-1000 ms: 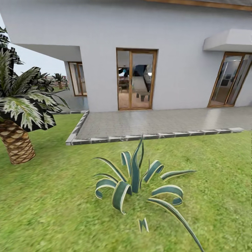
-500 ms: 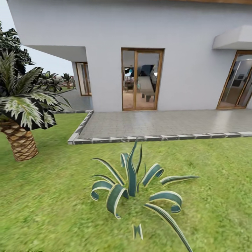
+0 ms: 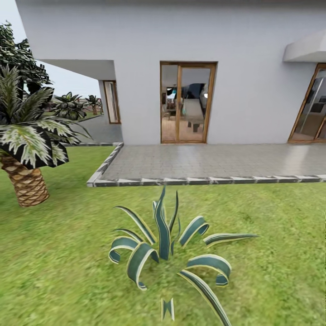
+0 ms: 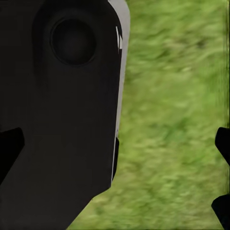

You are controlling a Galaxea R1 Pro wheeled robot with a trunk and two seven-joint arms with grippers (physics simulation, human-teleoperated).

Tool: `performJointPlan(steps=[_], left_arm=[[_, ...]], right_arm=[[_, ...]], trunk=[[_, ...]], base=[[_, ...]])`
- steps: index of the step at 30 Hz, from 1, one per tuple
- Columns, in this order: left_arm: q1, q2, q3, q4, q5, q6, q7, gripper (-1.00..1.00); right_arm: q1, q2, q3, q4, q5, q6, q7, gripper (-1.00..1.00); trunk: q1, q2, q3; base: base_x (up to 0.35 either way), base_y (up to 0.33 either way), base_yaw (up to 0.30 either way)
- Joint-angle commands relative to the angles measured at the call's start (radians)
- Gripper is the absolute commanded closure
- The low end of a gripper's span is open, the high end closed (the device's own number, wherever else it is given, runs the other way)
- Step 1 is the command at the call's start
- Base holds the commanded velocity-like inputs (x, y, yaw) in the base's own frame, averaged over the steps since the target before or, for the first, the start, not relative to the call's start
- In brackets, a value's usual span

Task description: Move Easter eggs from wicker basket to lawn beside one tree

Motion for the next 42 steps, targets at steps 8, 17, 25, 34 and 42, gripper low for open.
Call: performJointPlan(steps=[8, 17, 25, 34, 42], left_arm=[[0.001, 0.0, 0.0, -0.002, -0.001, -0.001, 0.0, -1.0], [0.001, 0.0, 0.0, -0.002, -0.001, -0.001, 0.0, -1.0], [0.0, 0.0, 0.0, -0.002, -0.001, -0.001, 0.0, -1.0], [0.001, -0.002, -0.002, -0.002, -0.001, -0.001, 0.0, -1.0], [0.001, -0.002, -0.002, -0.002, -0.001, -0.001, 0.0, -1.0]], right_arm=[[-0.001, 0.001, 0.001, 0.002, 0.008, -0.001, -0.001, -1.0], [-0.001, 0.001, 0.001, 0.003, 0.008, -0.001, -0.001, -1.0], [-0.001, 0.001, 0.001, 0.003, 0.008, -0.001, 0.0, -1.0], [-0.001, 0.001, 0.001, 0.003, 0.008, 0.0, 0.0, -1.0], [-0.001, 0.001, 0.001, 0.003, 0.008, 0.0, -0.001, -1.0]], trunk=[[0.0, 0.0, -0.001], [0.0, 0.0, -0.001], [0.0, 0.0, -0.001], [0.0, 0.0, -0.001], [0.0, 0.0, -0.001]], base=[[0.13, -0.3, 0.0], [0.104, -0.3, 0.0], [0.006, -0.19, 0.0], [0.0, -0.314, 0.0], [0.0, -0.339, 0.0]])
